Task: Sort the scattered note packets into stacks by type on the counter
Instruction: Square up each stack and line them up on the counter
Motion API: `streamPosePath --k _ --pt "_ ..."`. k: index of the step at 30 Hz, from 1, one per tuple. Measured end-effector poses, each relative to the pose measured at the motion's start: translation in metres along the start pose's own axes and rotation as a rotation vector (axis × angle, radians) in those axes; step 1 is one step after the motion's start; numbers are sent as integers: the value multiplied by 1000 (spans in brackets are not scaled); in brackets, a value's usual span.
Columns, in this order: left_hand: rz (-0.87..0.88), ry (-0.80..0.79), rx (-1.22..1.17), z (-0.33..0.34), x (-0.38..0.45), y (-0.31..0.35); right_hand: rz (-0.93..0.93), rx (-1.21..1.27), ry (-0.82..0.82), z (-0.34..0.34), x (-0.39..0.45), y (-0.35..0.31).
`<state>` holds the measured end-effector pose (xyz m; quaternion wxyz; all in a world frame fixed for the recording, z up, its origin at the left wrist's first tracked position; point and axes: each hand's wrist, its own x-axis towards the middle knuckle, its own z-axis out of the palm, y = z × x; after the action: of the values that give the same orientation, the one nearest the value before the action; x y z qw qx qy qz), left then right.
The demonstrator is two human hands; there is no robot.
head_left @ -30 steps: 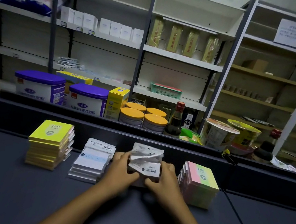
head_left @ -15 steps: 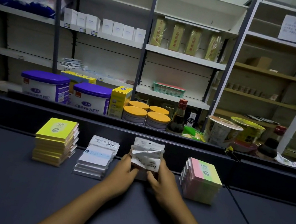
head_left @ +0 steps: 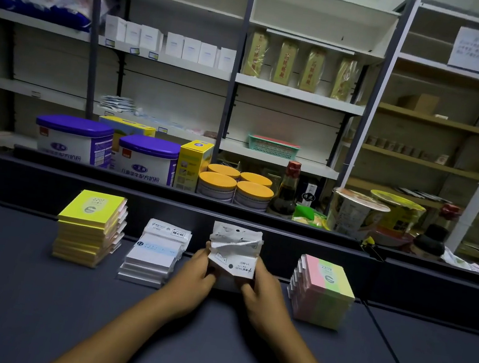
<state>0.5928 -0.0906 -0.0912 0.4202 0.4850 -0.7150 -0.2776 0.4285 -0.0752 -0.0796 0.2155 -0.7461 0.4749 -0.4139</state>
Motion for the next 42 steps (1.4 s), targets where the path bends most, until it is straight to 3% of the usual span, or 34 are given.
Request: streamPosePath --k 2,7,11,17,21,27,32,42 --pt "3 38 -17 -1 0 1 -14 23 37 -2 1 -1" --pt "-5 -63 102 1 0 -4 28 -22 -25 0 -3 0" --pt "-37 12 103 -3 1 -3 89 44 6 -9 3 3" --pt "-7 184 -230 -14 2 15 194 299 135 -22 9 2" --pt "14 220 -296 -13 2 20 137 53 168 -26 6 -5" --pt "32 181 -285 -10 4 14 122 167 63 -29 7 -1" --pt "3 132 -344 -12 7 11 112 235 121 -30 9 1" --pt "-76 -36 -205 5 -1 14 146 121 45 -15 5 17"
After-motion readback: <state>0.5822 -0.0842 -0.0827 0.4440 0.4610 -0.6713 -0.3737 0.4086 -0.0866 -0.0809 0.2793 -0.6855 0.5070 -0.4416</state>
